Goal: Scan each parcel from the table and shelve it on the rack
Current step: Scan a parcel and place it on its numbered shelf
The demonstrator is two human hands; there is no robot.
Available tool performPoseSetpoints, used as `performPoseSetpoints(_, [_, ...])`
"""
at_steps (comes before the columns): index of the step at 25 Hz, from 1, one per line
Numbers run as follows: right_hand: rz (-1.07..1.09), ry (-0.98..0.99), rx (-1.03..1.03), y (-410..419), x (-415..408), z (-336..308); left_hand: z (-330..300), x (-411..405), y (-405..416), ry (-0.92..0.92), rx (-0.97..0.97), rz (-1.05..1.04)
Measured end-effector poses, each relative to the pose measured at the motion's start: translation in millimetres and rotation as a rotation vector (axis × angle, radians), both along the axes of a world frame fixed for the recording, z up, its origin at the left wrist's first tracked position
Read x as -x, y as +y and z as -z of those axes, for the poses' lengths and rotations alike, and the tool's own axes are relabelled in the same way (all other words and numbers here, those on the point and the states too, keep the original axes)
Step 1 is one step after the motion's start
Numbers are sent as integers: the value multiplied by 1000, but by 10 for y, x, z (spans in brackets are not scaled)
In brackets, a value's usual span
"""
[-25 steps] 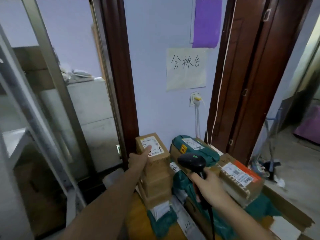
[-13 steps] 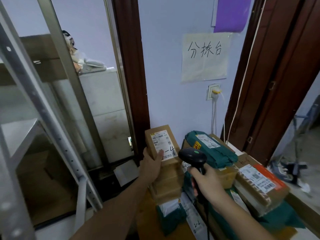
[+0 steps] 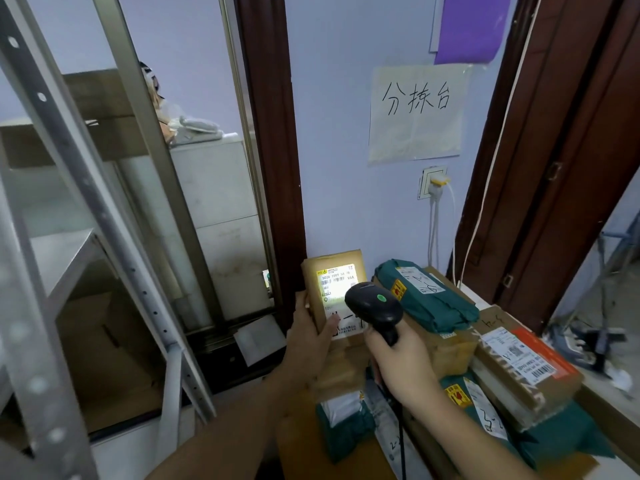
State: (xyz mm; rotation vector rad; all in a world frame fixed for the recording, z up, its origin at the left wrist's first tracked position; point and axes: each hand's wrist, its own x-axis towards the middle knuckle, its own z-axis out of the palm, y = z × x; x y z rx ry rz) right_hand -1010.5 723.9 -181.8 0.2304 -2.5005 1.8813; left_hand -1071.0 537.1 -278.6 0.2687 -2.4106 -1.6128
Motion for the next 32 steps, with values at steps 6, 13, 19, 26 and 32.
performPoseSetpoints(6, [14,38,-27,33,-157,-90,-124,-215,125,65,10,32])
performPoseSetpoints(13, [10,48,-19,-1,-532,-240,-167,-530,212,47,39,8])
performPoseSetpoints(19, [61,55,-2,-36,-1147,-381,-309,-1096,218,74,83,31])
performPoseSetpoints(26, [61,51,-8,-76,-2086,-493,-487,-1995,96,-36,129,109])
performPoseSetpoints(32, [5,125,-23,-119,-2700,-655,-643,-2621,-73,-19,39,150])
